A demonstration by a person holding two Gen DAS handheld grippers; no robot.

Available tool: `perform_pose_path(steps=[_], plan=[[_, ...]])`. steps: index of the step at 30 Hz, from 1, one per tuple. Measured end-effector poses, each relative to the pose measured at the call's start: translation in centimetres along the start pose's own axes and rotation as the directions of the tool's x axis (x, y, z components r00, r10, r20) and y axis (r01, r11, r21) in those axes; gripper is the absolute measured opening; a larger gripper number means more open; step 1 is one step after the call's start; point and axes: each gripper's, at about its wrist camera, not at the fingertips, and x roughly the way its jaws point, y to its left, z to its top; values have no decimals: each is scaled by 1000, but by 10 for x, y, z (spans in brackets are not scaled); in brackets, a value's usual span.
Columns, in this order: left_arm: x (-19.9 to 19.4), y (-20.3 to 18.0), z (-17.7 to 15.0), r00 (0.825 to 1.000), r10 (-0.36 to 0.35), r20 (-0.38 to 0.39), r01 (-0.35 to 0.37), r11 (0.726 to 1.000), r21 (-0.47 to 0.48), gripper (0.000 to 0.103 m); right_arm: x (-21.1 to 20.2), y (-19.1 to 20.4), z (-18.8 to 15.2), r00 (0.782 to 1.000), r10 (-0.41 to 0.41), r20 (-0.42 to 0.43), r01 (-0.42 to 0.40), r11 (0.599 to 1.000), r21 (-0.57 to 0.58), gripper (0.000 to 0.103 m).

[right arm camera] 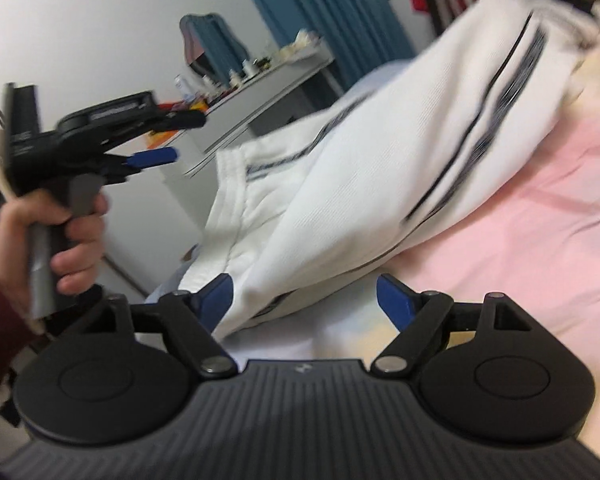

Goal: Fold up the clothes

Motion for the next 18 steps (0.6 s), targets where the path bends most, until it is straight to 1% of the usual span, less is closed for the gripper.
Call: perform_pose_path(steps=[2, 4, 6, 9, 10, 13, 15, 16, 18], plan=[[-11, -28, -2, 998, -69, 14, 69, 998, 14, 79, -24, -3, 8, 998, -43, 41, 45, 999, -31, 81], [-23, -58, -8, 993, -115, 30, 114, 993, 32, 79, -48, -7, 15, 993, -88, 84, 93, 994, -59, 81], [-30, -84, -16, 987, -156, 43, 154, 987, 49, 79, -73, -20, 24, 982, -142, 127, 153, 985, -77, 81], [-35, -118, -34, 975, -210, 68, 205, 976, 75, 79, -106, -36, 33, 957, -218, 189, 242, 964, -112, 81], [-35, -128, -42, 974, -214, 78, 208, 975, 78, 79, -117, -42, 34, 947, -244, 209, 273, 954, -126, 81], [-23, -150, -70, 971, -230, 72, 226, 972, 56, 79, -147, -64, 33, 912, -313, 265, 358, 923, -139, 81], [-9, -160, -84, 976, -215, 31, 214, 976, 35, 75, -159, -79, 28, 891, -337, 305, 387, 914, -121, 81], [-2, -162, -85, 981, -194, 14, 193, 980, 48, 72, -164, -86, 25, 881, -347, 322, 397, 912, -106, 81], [-2, -168, -88, 984, -173, 31, 170, 982, 83, 73, -170, -99, 17, 871, -354, 341, 398, 915, -68, 81]])
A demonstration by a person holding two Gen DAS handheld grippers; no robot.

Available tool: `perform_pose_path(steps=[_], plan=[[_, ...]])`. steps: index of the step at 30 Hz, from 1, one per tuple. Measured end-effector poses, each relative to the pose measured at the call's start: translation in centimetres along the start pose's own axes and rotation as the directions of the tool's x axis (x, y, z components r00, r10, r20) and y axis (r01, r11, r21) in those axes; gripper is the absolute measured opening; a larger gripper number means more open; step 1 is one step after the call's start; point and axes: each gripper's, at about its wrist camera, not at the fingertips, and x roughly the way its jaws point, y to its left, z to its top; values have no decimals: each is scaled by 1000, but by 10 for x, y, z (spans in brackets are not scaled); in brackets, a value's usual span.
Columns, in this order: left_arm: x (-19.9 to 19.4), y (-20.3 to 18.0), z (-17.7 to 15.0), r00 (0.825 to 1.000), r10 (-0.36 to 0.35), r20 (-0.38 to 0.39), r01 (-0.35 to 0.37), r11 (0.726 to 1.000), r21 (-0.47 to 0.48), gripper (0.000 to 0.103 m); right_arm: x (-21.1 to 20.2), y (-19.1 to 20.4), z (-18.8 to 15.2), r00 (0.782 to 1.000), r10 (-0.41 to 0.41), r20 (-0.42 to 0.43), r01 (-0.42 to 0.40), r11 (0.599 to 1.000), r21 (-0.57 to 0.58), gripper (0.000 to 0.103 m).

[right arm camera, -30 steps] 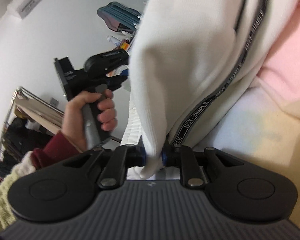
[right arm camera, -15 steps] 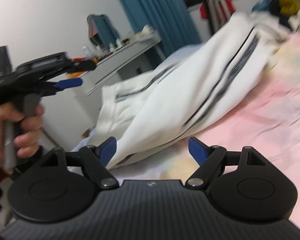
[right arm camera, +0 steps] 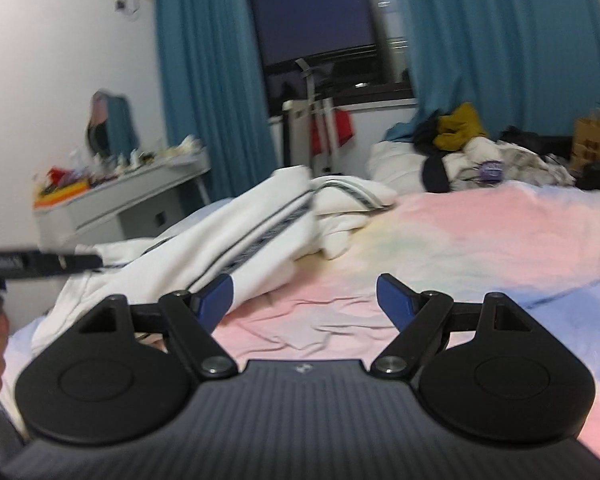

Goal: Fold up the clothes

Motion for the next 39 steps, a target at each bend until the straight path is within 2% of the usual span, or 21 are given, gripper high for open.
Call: perform_pose_path(steps=[5, 8, 12, 14, 16, 18, 21, 25, 30, 31, 32, 34, 36, 37, 39], plan=[[8, 3, -1, 1000, -10, -12, 10, 1000, 0, 75, 2, -12, -2, 1000, 2, 21, -2, 999, 39, 81], [27, 1, 3, 1000, 6, -30, -4, 998, 61, 77, 6, -11, -1, 999, -4, 38, 2, 999, 43, 81], [66, 4, 11, 998, 45, -45, -42, 997, 60, 82, 7, -17, -6, 1000, -10, 9, 10, 999, 49, 81], [89, 3, 19, 998, 51, -43, -46, 994, 102, 91, 8, -20, -7, 1000, -19, 4, 19, 999, 50, 81], [109, 0, 26, 998, 65, -3, -64, 987, 150, 101, 9, -23, -8, 1000, -30, -1, 30, 998, 51, 81], [129, -4, 35, 996, 91, 22, -94, 978, 188, 102, 11, -26, -9, 999, -39, -5, 40, 998, 51, 81], [163, -10, 52, 995, 96, 26, -100, 971, 219, 102, 13, -32, -12, 999, -46, -13, 47, 997, 63, 81], [203, -23, 67, 995, 101, 4, -100, 976, 195, 100, 21, -40, -16, 999, -42, -27, 44, 996, 84, 81], [257, -41, 69, 983, 178, -54, -160, 957, 244, 88, 32, -49, -19, 998, -38, -45, 41, 996, 84, 81], [268, -44, 67, 978, 195, -80, -169, 952, 256, 80, 34, -51, -20, 998, -41, -49, 45, 996, 82, 80], [277, -46, 65, 972, 209, -103, -175, 948, 267, 66, 36, -54, -21, 997, -51, -57, 56, 995, 84, 80], [288, -49, 61, 968, 214, -131, -171, 945, 280, 54, 39, -64, -23, 995, -62, -77, 70, 992, 106, 80], [289, -51, 57, 968, 206, -142, -157, 942, 296, 34, 41, -73, -24, 995, -59, -84, 70, 988, 138, 80], [289, -52, 55, 969, 199, -147, -147, 942, 302, 17, 41, -76, -24, 994, -60, -86, 73, 986, 149, 80], [284, -54, 53, 973, 167, -160, -112, 946, 306, 11, 41, -79, -24, 994, -62, -88, 76, 984, 162, 80]])
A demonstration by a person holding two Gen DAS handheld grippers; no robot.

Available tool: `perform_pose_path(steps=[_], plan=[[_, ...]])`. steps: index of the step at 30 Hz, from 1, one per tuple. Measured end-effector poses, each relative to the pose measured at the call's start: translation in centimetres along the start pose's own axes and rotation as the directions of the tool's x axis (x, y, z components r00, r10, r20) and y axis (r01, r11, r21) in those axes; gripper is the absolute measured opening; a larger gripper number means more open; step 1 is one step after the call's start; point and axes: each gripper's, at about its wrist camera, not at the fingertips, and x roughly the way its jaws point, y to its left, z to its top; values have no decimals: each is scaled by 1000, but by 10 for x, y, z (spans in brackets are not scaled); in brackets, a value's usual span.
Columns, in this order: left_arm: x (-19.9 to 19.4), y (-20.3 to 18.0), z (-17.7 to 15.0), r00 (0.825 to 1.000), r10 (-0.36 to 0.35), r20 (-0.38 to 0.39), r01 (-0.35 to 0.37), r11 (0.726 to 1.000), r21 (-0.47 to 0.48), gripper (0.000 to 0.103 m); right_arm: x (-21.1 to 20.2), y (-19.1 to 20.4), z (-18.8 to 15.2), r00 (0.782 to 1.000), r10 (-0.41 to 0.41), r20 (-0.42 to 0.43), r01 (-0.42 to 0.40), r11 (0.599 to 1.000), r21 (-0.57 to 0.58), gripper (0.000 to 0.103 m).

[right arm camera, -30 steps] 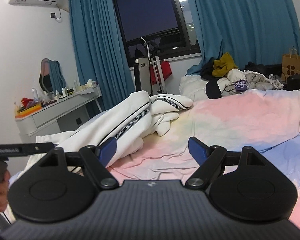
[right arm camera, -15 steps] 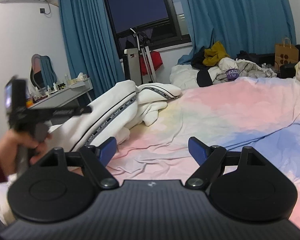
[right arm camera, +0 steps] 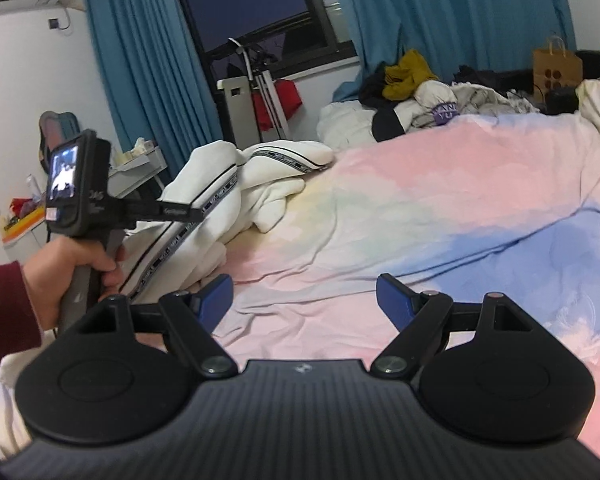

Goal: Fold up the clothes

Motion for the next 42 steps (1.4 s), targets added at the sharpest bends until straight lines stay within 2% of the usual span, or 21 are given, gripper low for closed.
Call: perform_pose_path(steps=[6, 10, 15, 18, 21, 24, 26, 29, 32, 36, 40, 42], plan=[[-53, -6, -12, 995, -87, 39, 85, 995, 43, 7, 1, 0, 0, 1000, 5, -10, -5, 1000, 7, 80], [-94, -6, -34, 988, -144, 54, 139, 987, 82, 5, -2, 3, 0, 1000, 2, -13, -2, 1000, -2, 80], [-132, -13, -77, 971, -239, 4, 238, 967, 93, 5, -8, 6, 2, 1000, 3, -12, -3, 1000, -4, 80], [-134, -16, -110, 967, -251, -52, 255, 963, 92, 5, -7, 6, 2, 1000, 5, -26, -5, 1000, 14, 80], [-127, -14, -126, 959, -270, -87, 276, 959, 68, 5, -6, 6, 1, 999, 8, -43, -7, 999, 39, 80], [-126, -14, -118, 956, -288, -54, 291, 954, 74, 9, -5, 5, -1, 998, 3, -61, 1, 998, 67, 80], [-124, -19, -109, 951, -306, -38, 308, 949, 73, 31, -4, 5, -2, 998, -1, -70, 6, 997, 82, 80], [-122, -32, -88, 957, -291, 13, 287, 949, 133, 61, -6, 3, -1, 998, -7, -58, 13, 995, 102, 80], [-107, -48, -59, 962, -267, 49, 253, 948, 194, 76, -9, -3, 0, 999, -21, -44, 26, 991, 128, 80], [-61, -80, -20, 974, -217, 60, 190, 936, 298, 79, -10, -13, 1, 999, -45, -24, 48, 984, 172, 80], [9, -118, 17, 990, -130, 58, 97, 917, 388, 79, -3, -27, 2, 997, -77, -24, 80, 975, 207, 80], [45, -138, 30, 995, -80, 61, 45, 892, 449, 79, 4, -34, 2, 995, -93, -33, 98, 973, 210, 80]])
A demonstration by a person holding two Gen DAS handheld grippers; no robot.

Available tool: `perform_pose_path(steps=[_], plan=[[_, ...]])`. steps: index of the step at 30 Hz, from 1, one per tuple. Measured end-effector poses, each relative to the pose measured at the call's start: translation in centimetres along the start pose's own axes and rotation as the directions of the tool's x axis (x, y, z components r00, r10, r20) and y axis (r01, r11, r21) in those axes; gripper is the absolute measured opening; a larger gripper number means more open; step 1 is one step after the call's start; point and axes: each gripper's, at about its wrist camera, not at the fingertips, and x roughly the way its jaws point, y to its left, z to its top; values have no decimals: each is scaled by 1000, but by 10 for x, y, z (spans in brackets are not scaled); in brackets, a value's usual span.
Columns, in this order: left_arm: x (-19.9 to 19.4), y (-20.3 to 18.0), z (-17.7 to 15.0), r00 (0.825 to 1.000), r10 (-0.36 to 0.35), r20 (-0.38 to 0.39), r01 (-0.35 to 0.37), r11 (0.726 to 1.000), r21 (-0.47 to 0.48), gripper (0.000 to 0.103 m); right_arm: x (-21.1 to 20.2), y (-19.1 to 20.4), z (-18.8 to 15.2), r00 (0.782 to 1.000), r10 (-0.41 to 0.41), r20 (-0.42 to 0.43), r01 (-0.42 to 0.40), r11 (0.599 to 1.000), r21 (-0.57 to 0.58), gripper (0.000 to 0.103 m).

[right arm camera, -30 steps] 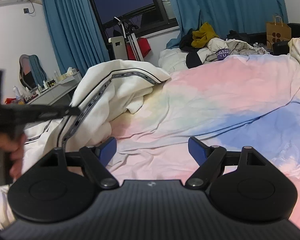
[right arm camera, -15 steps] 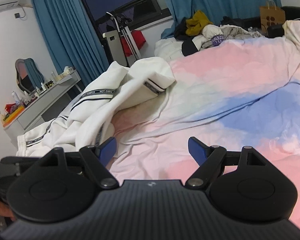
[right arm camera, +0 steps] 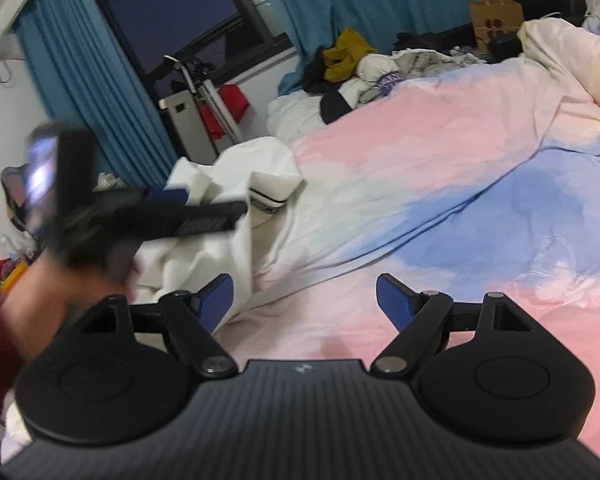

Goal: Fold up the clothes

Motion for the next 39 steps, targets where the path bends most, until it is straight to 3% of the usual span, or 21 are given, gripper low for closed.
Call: perform_pose_path(steps=[3, 6, 9, 12, 14, 16, 20, 25, 29, 32, 35, 39], plan=[[59, -22, 12, 992, 109, -63, -97, 980, 174, 78, 16, -9, 2, 1000, -23, -19, 23, 1000, 12, 80], [109, -39, 10, 975, 165, -147, -110, 940, 323, 77, 28, -17, 3, 999, -27, -34, 28, 999, 26, 80], [140, -45, 2, 965, 191, -178, -108, 913, 394, 74, 39, -23, 3, 998, -32, -46, 34, 999, 28, 80], [154, -43, -4, 963, 168, -211, -71, 914, 400, 51, 48, -23, 2, 998, -29, -54, 29, 1000, 2, 80], [158, -42, -6, 964, 136, -227, -36, 917, 396, 20, 53, -25, 3, 998, -27, -59, 27, 1000, 7, 80], [150, -41, -2, 969, 133, -209, -49, 931, 363, 10, 55, -28, 3, 998, -29, -62, 30, 999, 24, 80], [108, -32, 14, 988, 102, -119, -66, 958, 281, 8, 54, -31, 4, 998, -30, -51, 32, 999, 38, 80], [13, -17, 44, 999, 32, 34, -37, 984, 172, 8, 45, -35, 8, 999, -43, -17, 44, 997, 59, 80], [-70, -19, 65, 987, -71, 142, 52, 990, 130, 8, 30, -42, 16, 998, -51, 30, 48, 993, 104, 80], [-117, -29, 67, 967, -168, 194, 147, 982, 119, 8, 11, -51, 22, 995, -66, 80, 53, 988, 146, 80], [-145, -54, 43, 947, -262, 184, 249, 964, 93, 9, -12, -66, 27, 989, -74, 127, 44, 973, 226, 81], [-146, -85, -4, 928, -349, 128, 351, 936, 14, 9, -34, -87, 26, 983, -85, 160, 30, 948, 317, 82]])
